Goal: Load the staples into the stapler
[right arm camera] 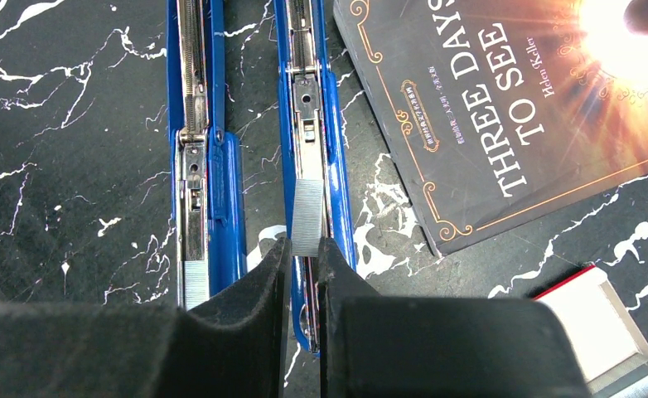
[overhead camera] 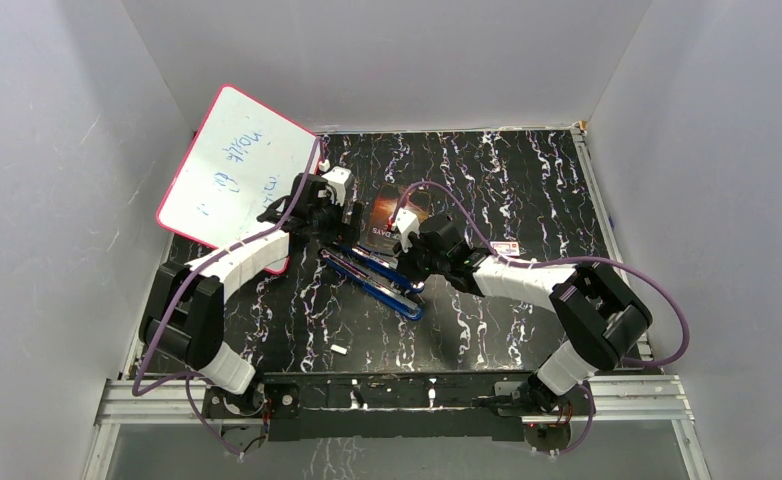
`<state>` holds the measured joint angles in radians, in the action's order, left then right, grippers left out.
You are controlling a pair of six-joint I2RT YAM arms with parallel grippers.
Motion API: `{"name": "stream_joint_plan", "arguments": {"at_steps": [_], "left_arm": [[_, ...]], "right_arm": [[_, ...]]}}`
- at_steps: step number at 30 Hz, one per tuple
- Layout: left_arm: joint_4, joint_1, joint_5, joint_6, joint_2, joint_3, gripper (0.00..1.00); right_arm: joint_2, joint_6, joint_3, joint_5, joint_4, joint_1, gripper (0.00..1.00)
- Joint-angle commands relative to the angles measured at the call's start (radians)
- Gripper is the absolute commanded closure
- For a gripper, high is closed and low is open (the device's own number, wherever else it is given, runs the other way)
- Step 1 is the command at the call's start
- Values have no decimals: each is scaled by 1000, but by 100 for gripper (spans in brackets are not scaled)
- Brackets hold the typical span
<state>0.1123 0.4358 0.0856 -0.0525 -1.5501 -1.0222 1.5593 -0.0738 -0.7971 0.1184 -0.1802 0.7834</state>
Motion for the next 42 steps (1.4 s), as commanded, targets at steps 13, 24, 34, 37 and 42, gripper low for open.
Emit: {"name": "stream_joint_plan", "arguments": {"at_steps": [13, 24, 34, 37, 42], "left_arm": [[-5, 9, -1, 9, 16, 5, 2], [-5, 12, -1, 8, 17, 5, 2], [-4, 14, -3, 10, 19, 5, 2], [-3, 14, -4, 10, 19, 5, 2], [-5, 15, -6, 12, 21, 4, 2]], "right_arm": [[18, 9, -55, -17, 26, -4, 100], [32, 5, -69, -41, 59, -4, 100], [22, -3, -84, -52, 95, -2, 100], [20, -9, -90, -53, 102, -2, 100], [20, -22, -103, -39, 118, 2, 100]]}}
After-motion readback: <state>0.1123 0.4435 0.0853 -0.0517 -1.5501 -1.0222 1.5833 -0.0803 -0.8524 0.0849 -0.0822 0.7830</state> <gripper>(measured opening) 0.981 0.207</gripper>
